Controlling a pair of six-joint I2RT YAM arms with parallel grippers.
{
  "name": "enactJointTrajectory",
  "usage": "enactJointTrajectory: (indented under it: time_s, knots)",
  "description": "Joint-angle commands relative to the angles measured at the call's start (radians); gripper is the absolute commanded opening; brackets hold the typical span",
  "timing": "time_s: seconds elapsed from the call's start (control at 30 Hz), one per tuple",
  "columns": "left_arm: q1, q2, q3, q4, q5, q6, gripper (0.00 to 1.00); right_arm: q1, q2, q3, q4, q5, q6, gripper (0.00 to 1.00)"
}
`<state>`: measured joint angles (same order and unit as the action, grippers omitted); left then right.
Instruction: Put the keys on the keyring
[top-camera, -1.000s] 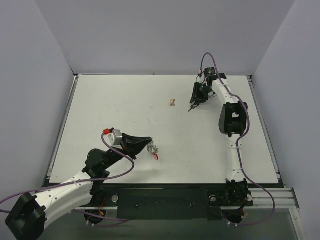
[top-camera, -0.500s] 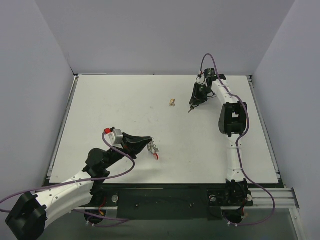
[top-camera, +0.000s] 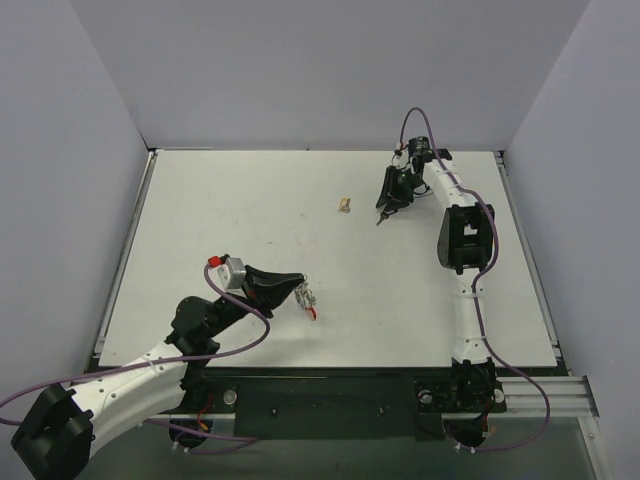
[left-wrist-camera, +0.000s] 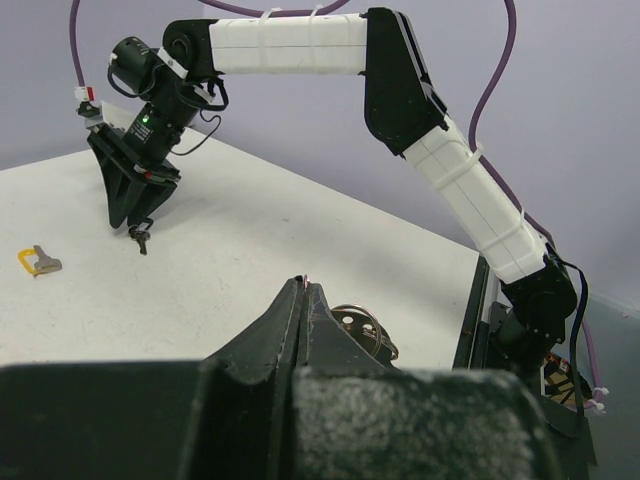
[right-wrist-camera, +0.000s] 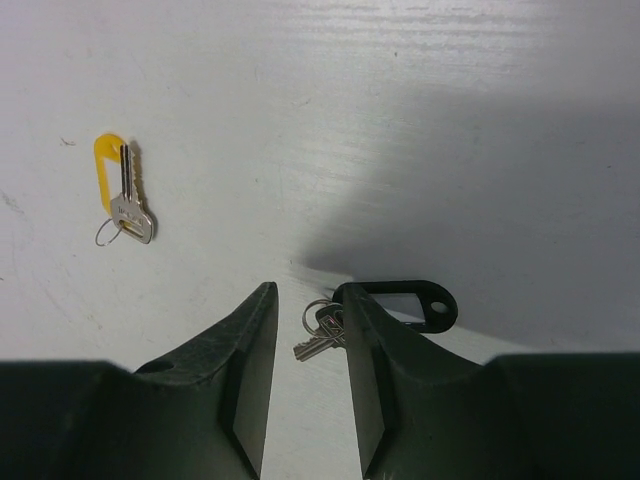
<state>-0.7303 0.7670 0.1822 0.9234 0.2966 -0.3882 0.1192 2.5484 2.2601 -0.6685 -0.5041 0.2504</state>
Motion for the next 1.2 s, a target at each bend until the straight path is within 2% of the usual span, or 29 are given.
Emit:
enactJointTrajectory:
  time_s: [0.0,0.3,0.67,0.73,0.8,0.93,1.0,1.03,1.17]
  knots:
    - [0.008,-0.018,0.046,0.063,0.009,-0.015,0.00,0.004,-0.019,-0.016,-0.036,0.019,-0.020,0.31]
    - [0.006,-0.020,0.053,0.063,0.010,-0.018,0.00,-0.023,-0.056,0.007,-0.043,-0.043,-0.062,0.40]
    - [0.006,-0.037,0.057,0.045,0.012,-0.015,0.00,-0.023,-0.091,0.072,-0.111,-0.031,-0.243,0.46]
    - [0.006,-0.043,0.057,0.037,0.010,-0.014,0.00,-0.021,-0.100,0.076,-0.126,-0.039,-0.321,0.47]
    - [0.006,-0.051,0.057,0.029,0.009,-0.011,0.00,-0.012,-0.115,0.076,-0.153,-0.030,-0.419,0.48]
    - [0.006,-0.058,0.060,0.015,0.007,-0.006,0.00,0.019,-0.175,-0.002,-0.193,-0.007,-0.718,0.53]
    - [0.006,-0.061,0.062,0.005,0.010,-0.002,0.00,0.031,-0.220,-0.063,-0.204,-0.002,-0.975,0.58]
    - [0.006,-0.061,0.063,0.000,0.007,-0.001,0.00,0.036,-0.244,-0.080,-0.203,0.015,-1.031,0.61]
    - [0.009,-0.061,0.063,-0.006,0.009,0.005,0.00,0.053,-0.309,-0.201,-0.204,0.009,-1.422,0.63]
